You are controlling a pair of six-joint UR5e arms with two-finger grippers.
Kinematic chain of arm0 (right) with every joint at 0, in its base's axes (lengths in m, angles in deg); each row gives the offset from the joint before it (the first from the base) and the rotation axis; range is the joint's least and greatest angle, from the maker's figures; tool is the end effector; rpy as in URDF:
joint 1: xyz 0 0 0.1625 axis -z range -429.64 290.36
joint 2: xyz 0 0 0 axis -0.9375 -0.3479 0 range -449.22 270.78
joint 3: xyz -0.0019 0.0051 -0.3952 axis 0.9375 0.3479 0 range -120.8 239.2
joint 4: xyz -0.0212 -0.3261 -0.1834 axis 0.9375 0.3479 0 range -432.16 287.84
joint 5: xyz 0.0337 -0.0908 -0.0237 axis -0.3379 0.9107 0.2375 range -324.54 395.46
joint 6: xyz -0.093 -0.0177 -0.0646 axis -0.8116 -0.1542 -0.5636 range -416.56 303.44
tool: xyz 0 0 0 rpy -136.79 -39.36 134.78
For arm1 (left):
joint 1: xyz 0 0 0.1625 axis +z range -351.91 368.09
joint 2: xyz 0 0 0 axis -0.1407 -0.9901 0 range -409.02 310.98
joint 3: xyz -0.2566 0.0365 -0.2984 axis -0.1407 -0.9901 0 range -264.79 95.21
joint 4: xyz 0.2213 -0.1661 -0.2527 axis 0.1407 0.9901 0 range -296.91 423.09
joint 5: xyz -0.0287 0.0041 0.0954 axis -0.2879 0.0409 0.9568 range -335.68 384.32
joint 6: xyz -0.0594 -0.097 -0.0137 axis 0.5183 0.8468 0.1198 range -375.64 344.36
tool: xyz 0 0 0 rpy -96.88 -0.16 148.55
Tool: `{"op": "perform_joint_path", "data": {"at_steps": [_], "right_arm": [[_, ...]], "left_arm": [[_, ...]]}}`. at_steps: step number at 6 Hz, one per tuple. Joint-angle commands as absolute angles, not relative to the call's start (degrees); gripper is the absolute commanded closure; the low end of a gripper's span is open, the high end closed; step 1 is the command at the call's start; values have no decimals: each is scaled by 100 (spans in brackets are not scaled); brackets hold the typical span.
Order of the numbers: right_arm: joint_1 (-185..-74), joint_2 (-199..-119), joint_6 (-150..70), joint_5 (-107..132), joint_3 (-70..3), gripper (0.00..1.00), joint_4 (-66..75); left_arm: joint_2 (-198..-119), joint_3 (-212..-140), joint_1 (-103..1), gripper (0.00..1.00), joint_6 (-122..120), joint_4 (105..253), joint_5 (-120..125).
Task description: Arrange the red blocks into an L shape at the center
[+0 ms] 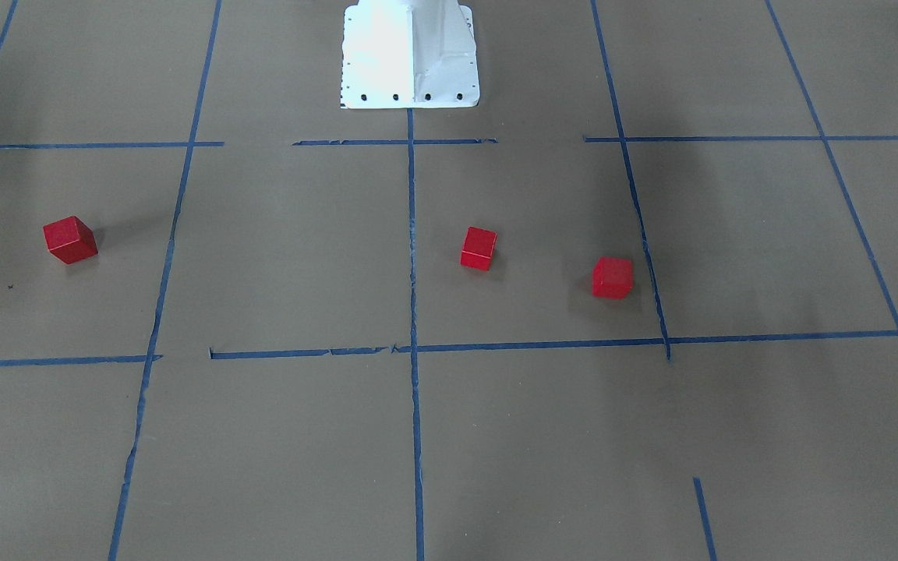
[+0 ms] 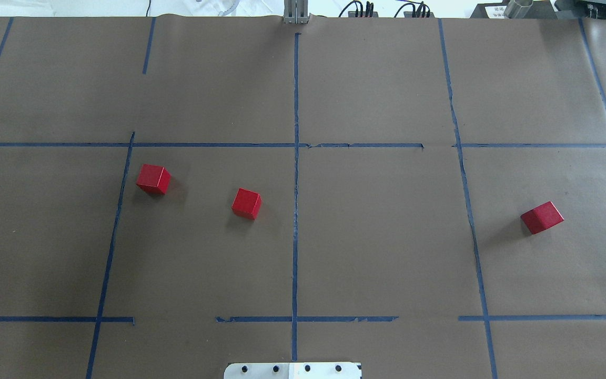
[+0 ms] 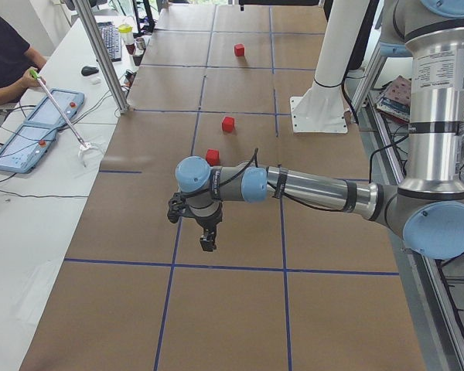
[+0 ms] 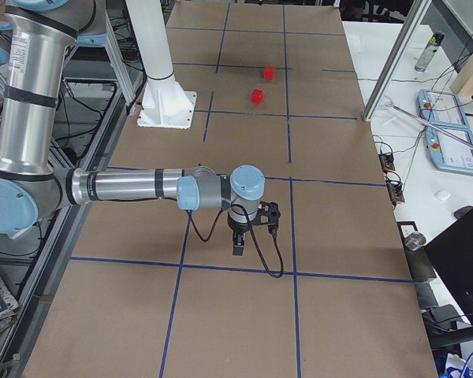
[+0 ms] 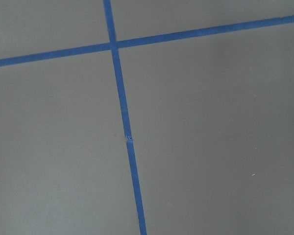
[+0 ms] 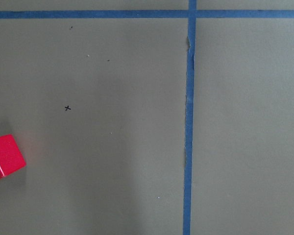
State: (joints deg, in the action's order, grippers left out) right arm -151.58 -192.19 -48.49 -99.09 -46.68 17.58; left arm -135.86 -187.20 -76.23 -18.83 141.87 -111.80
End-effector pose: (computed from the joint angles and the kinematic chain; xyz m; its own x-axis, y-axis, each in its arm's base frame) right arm 0.0012 -0.3689 0.6059 0.7129 0.0019 0.7013 0.0402 0.9982 -0.0435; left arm -0.0088 -0.4237 0.5837 0.6857 0.0992 -0.7211 -0.1373 0.9905 0.0056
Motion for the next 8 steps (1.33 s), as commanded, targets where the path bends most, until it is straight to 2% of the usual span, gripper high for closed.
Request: {"op": "perform_joint_path", "data": {"at_steps": [1,3,4,8], "right_arm": [[-15191,-19231,-4830,-9918,-4679,0,1758],[-15191,-19231,-4769,-9919,-4696,0,1758],[-15191,-19240,-4768,-9919,-4706,0,1758],[-15164,-19205,-4777,-9945,-4706,0,1410]], "left_arm": [[-13465,-18719,-7717,0,-2090,14313,-11261],[-13445,-18710,-7717,0,-2101,14360,-11253],[-13410,-19058,-7726,0,-2100,14282,-11270],[-13401,-18869,-7682,0,-2048,14342,-11226]]}}
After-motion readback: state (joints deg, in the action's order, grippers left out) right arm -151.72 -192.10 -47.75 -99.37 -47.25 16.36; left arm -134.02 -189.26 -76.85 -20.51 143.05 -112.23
